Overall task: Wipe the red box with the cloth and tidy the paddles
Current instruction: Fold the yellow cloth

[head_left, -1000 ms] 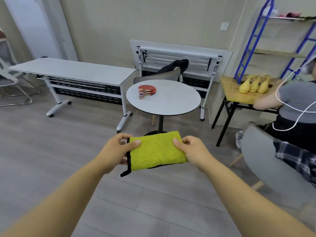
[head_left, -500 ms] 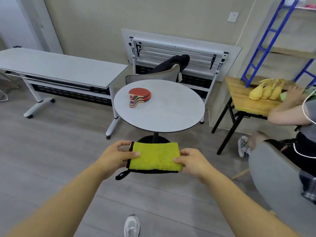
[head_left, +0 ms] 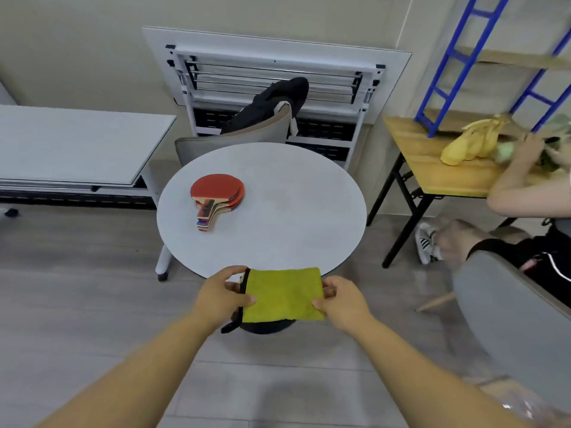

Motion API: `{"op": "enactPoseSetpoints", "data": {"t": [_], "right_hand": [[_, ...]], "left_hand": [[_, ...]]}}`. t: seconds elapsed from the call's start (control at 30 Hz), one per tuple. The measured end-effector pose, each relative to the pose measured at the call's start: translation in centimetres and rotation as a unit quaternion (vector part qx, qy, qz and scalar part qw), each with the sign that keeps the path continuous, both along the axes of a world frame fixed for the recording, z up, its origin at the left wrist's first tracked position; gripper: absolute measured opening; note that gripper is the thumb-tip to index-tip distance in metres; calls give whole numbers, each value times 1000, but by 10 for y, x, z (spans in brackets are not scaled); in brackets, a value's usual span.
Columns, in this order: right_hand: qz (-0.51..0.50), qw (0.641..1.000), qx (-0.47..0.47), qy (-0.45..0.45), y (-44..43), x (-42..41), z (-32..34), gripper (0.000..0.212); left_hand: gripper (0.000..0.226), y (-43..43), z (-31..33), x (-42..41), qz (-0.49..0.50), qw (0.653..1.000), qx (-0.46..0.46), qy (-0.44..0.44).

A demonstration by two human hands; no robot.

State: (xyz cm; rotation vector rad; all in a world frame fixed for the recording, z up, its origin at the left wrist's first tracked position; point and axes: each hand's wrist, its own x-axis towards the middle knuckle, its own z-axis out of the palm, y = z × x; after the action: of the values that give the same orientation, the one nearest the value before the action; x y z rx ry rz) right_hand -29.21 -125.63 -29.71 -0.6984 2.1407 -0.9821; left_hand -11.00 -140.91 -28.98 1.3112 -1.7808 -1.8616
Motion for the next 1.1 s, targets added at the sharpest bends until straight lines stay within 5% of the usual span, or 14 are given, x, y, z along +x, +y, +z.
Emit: {"op": "enactPoseSetpoints", "data": {"t": [0.67,1.1], "right_hand": [[14,993,112,20,-153,-173,-73,32],[96,967,234,26,-179,-201,-85,27]], "left_hand": [[55,-149,-76,-193,-28,990,-73,-119],[50,-184,-100,-217,-82,968,-87,-221]]}}
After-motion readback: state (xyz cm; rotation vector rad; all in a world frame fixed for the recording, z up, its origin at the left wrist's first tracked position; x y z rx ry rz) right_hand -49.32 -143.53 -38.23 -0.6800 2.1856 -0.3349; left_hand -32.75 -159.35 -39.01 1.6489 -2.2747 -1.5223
